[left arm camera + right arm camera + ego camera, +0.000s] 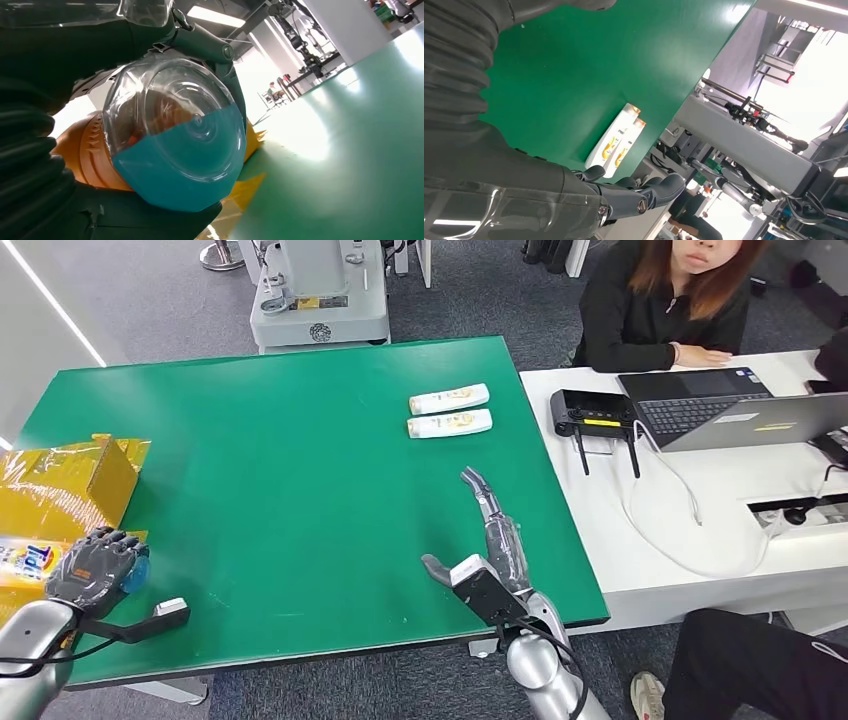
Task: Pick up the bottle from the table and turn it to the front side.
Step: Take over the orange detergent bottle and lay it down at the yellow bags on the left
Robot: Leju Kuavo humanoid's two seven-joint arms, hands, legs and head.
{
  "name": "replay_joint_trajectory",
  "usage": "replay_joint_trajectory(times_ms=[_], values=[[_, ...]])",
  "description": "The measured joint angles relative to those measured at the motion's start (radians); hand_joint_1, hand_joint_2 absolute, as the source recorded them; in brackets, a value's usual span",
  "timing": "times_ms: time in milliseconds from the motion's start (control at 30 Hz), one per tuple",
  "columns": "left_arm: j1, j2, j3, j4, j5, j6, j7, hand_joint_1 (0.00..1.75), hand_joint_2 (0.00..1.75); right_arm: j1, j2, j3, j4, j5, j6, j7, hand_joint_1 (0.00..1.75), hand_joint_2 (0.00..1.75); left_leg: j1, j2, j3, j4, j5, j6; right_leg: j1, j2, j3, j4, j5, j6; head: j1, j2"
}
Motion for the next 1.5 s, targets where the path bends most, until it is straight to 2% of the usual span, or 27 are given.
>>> replay_joint_trajectory(times_ms=[167,300,433,567,767,900,1233,1433,1500], values=[[0.005,-0.029,0.001,-0.012,0.005,0.013,-0.055,1.75,1.75,-0.005,0.0,0.004,0.004,-0.003,-0.001,-0.002,0.0,1.75,0.0,-0.001,0.0,0.0,0.0,0.0,0.0,-0.001,0.0,0.0,0.0,0.0,0.0,0.0],[-0.012,-0.096,-0.004,0.006,-0.002,0.052,-0.089,1.75,1.75,-0.019,0.0,0.016,0.019,-0.011,-0.009,-0.009,0.0,1.75,0.0,-0.001,0.0,0.0,0.0,0.0,0.0,-0.002,0.0,0.0,0.0,0.0,0.0,0.0],[-0.051,-0.17,-0.01,0.061,0.013,0.076,-0.076,1.75,1.75,-0.028,0.0,0.031,0.037,-0.018,-0.011,-0.016,0.0,1.75,0.0,-0.001,0.0,0.0,0.0,0.0,0.0,-0.001,0.0,0.0,0.001,0.0,0.0,0.0],[-0.091,-0.233,-0.008,0.139,0.054,0.093,0.009,1.75,1.75,-0.029,0.0,0.045,0.052,-0.015,-0.024,-0.014,0.0,1.75,0.0,-0.001,0.0,0.001,0.0,0.0,0.0,-0.001,0.0,0.0,0.001,0.0,0.0,0.0],[-0.14,-0.296,0.022,0.237,0.068,0.07,0.216,1.75,1.75,-0.017,0.004,0.06,0.069,0.003,-0.044,-0.005,0.0,1.75,0.0,-0.001,0.0,0.0,0.0,0.0,0.0,-0.001,0.0,0.0,0.001,0.0,0.0,0.0],[-0.149,-0.313,0.046,0.267,0.054,0.067,0.275,1.75,1.75,-0.008,0.008,0.061,0.064,0.017,-0.042,0.01,0.0,1.75,0.0,0.0,0.0,0.0,0.0,0.0,0.0,-0.001,0.0,0.0,0.001,0.0,0.0,0.0],[-0.153,-0.327,0.065,0.297,0.049,0.066,0.283,1.75,1.75,-0.004,0.012,0.061,0.062,0.019,-0.041,0.015,0.0,1.75,0.0,-0.001,0.0,0.0,0.0,0.0,0.0,-0.001,0.0,0.0,0.001,0.0,0.0,0.0],[-0.154,-0.326,0.067,0.316,-0.058,0.034,0.427,1.75,1.75,0.0,0.018,0.061,0.058,0.051,-0.012,0.025,0.0,1.75,0.0,0.0,0.0,0.0,0.0,0.0,0.0,-0.001,0.0,0.0,0.001,0.0,0.0,0.0],[-0.153,-0.323,0.067,0.324,-0.089,0.027,0.451,1.75,1.75,0.0,0.025,0.06,0.057,0.063,-0.004,0.028,0.0,1.75,0.0,-0.001,0.0,0.0,0.0,0.0,0.001,-0.001,0.0,0.0,0.0,0.0,0.0,0.0]])
